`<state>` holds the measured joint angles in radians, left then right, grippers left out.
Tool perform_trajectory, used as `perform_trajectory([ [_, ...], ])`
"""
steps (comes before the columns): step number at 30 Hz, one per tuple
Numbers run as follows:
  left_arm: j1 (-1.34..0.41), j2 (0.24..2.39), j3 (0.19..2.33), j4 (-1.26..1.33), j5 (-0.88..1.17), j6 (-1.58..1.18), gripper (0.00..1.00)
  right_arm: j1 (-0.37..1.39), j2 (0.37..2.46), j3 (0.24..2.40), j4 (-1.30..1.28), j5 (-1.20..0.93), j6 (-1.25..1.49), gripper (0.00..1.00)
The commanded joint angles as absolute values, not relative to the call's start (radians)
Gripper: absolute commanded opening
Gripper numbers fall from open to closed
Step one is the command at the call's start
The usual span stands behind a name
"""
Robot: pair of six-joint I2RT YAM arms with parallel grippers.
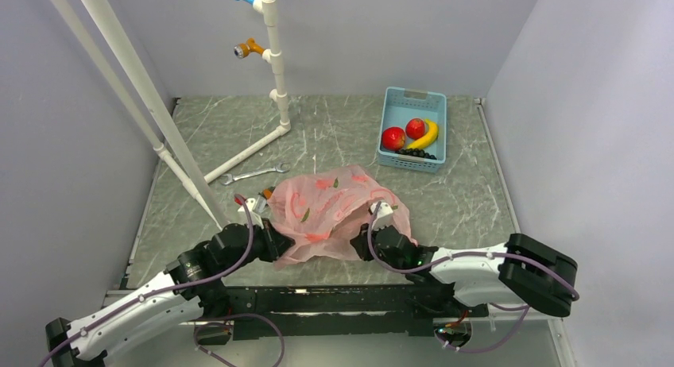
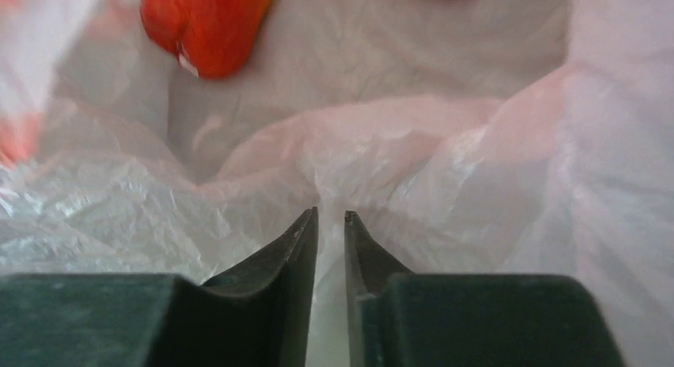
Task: Take the fake fruits out of the plastic bag
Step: Take out the fake fruit from the plastic bag.
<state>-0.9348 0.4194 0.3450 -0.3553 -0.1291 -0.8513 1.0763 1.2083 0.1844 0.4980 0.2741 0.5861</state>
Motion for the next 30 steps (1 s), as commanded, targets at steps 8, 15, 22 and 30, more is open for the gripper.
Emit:
perform_trajectory([
  [8,-0.933,0.433,0.425,-0.292,-0.119,-0.837,0.00,1.064,1.271,0.396,0.612,0.548,0.478,0.43],
  [15,-0.933,0.411,0.497,-0.346,-0.157,-0.803,0.00,0.992,1.434,0.489,0.720,0.458,0.402,0.52],
  [22,-0.933,0.352,0.410,-0.369,-0.157,-0.859,0.00,1.057,1.595,0.520,0.904,0.170,0.385,0.87],
  [30,-0.933,0.188,0.363,-0.607,-0.215,-0.897,0.00,1.100,1.732,0.602,0.908,0.206,0.342,0.99],
])
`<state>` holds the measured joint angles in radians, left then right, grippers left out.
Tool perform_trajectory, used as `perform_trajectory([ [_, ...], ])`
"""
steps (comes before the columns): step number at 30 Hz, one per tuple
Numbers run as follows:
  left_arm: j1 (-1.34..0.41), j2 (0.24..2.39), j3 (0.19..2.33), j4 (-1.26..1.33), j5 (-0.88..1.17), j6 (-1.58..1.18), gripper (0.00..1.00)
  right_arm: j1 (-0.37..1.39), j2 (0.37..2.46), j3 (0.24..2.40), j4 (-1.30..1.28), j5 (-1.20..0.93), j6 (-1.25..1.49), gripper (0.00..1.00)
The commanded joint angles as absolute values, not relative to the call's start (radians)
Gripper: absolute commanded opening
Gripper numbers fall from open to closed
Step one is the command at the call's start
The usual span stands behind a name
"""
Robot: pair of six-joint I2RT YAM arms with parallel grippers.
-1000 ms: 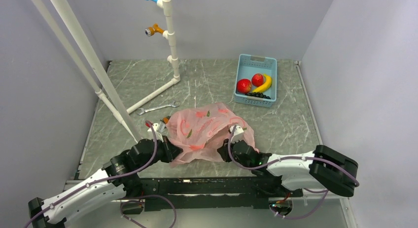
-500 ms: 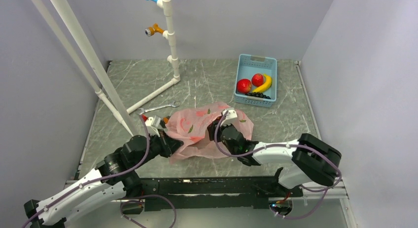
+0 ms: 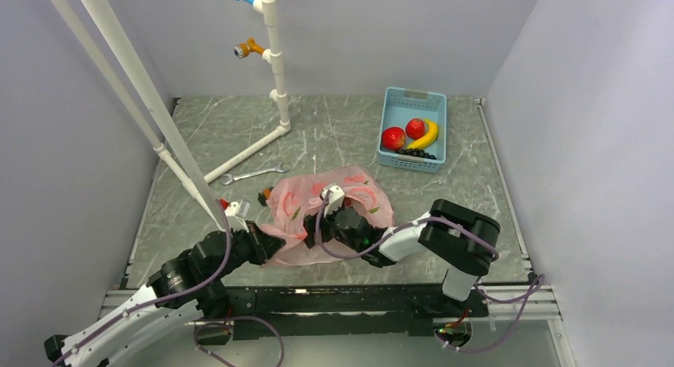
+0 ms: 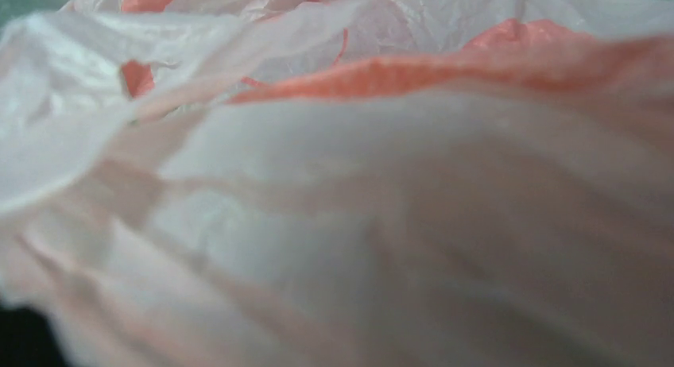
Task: Take the fake fruits out of the plastic bag
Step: Take out the fake fruit from the plastic bag.
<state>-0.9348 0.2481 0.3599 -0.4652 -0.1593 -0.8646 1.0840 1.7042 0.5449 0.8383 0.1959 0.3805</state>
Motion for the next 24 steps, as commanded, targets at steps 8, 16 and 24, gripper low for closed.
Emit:
perform_trajectory([
  [8,-0.937,0.089,0.371,-0.718,-0.252,-0.924,0.00,1.106,1.806,0.708,0.843,0.246,0.261,0.99],
  [16,-0.937,0.163,0.423,-0.719,-0.256,-0.898,0.00,1.132,1.875,0.715,0.809,0.285,0.278,0.96],
  [24,-0.938,0.290,0.555,-0.757,-0.243,-0.784,0.00,1.133,1.862,0.713,0.781,0.337,0.281,0.70],
])
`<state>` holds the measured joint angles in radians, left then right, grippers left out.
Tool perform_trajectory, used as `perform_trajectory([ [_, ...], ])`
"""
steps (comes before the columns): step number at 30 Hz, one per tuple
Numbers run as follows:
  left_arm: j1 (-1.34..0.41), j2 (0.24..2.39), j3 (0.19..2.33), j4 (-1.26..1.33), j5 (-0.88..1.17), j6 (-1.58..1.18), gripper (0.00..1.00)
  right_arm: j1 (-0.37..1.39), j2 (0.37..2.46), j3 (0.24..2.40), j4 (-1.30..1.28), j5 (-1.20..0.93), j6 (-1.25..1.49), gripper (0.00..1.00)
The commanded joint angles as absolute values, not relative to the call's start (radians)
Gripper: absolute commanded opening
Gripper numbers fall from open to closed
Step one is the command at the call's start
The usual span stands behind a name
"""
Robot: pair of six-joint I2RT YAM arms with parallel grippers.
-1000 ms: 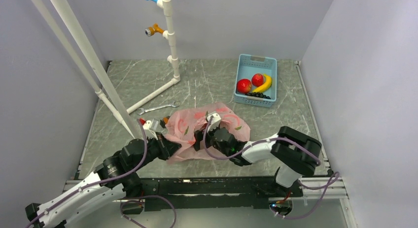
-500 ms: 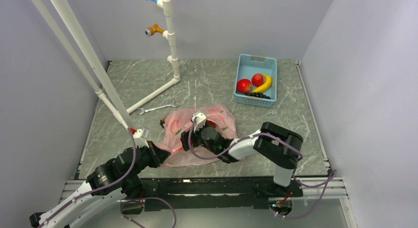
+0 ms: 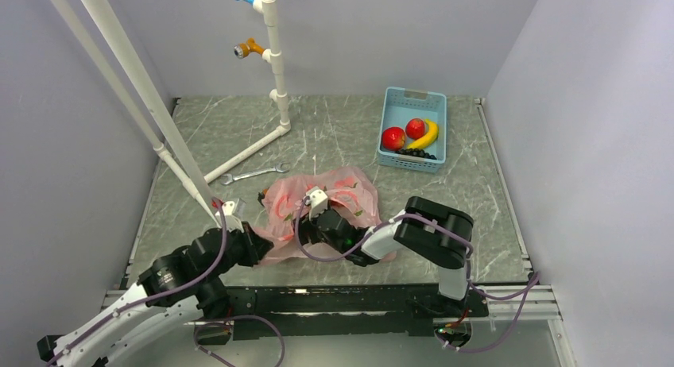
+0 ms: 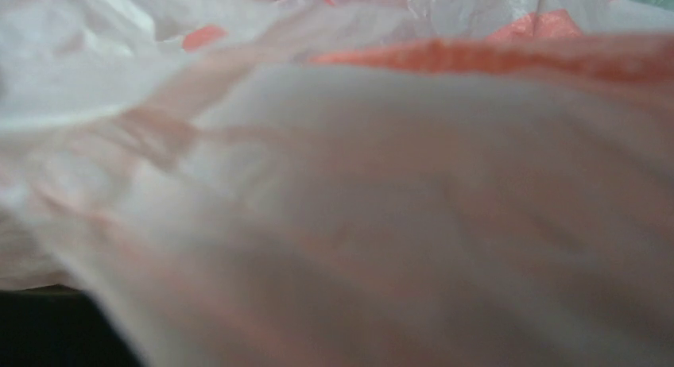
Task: Take the fake fruits out of the plastic bag
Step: Take out the fake fruit from the plastic bag.
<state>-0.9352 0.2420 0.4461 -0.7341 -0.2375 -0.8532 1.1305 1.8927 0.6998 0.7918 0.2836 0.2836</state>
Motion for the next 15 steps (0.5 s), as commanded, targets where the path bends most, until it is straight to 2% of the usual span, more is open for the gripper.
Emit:
perform_trajectory([
  [1,-0.938,0.297,0.570,-0.769,-0.244,-0.773,0.00,1.133,1.847,0.709,0.778,0.340,0.280,0.64],
  [6,-0.937,0.288,0.564,-0.755,-0.238,-0.748,0.00,1.133,1.769,0.687,0.765,0.337,0.287,0.32],
  [11,-0.937,0.321,0.584,-0.753,-0.239,-0.709,0.00,1.134,1.693,0.682,0.720,0.356,0.275,0.17],
  [15,-0.937,0.360,0.574,-0.733,-0.222,-0.684,0.00,1.134,1.634,0.672,0.682,0.366,0.271,0.11],
])
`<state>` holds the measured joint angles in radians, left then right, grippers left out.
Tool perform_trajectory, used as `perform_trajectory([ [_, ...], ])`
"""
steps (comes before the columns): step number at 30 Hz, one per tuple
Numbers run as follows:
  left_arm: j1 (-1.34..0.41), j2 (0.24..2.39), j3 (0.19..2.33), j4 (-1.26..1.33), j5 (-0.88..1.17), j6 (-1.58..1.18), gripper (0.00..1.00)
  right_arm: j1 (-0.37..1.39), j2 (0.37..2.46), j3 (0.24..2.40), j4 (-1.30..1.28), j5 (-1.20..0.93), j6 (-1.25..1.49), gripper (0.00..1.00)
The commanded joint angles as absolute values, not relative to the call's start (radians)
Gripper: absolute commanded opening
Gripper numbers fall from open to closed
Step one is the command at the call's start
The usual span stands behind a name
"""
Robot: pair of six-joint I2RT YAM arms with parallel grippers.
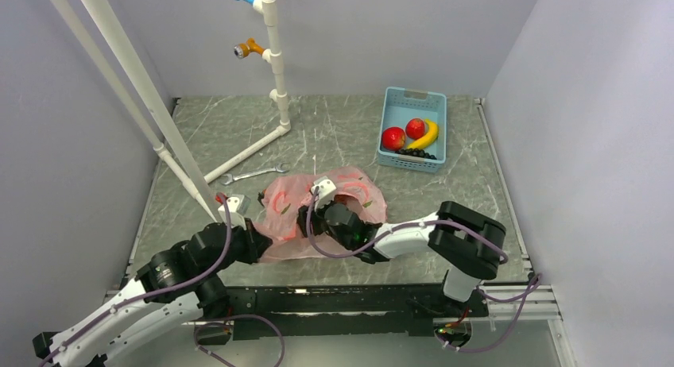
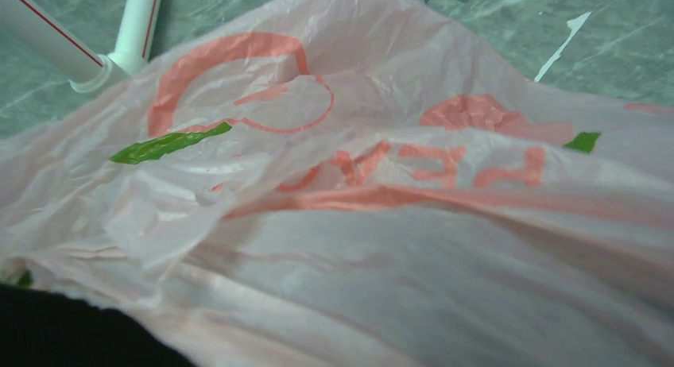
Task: Take the fake fruits out of the plastic bag
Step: Take out the fake fruit from the plastic bag.
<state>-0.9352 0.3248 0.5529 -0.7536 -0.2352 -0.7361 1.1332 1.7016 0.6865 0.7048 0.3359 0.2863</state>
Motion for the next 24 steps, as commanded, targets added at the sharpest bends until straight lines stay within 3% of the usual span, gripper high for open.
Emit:
perform_trajectory([
  [1,-0.938,0.365,0.571,-0.735,-0.226,-0.690,0.00,1.132,1.623,0.666,0.675,0.362,0.272,0.10],
  [8,-0.938,0.303,0.607,-0.738,-0.303,-0.668,0.00,1.134,1.496,0.599,0.599,0.301,0.303,0.00],
  [13,-0.939,0.345,0.694,-0.811,-0.366,-0.605,0.00,1.133,1.387,0.573,0.539,0.288,0.308,0.00],
  [24,-0.937,0.364,0.678,-0.750,-0.389,-0.520,0.00,1.134,1.248,0.588,0.432,0.210,0.296,0.00],
])
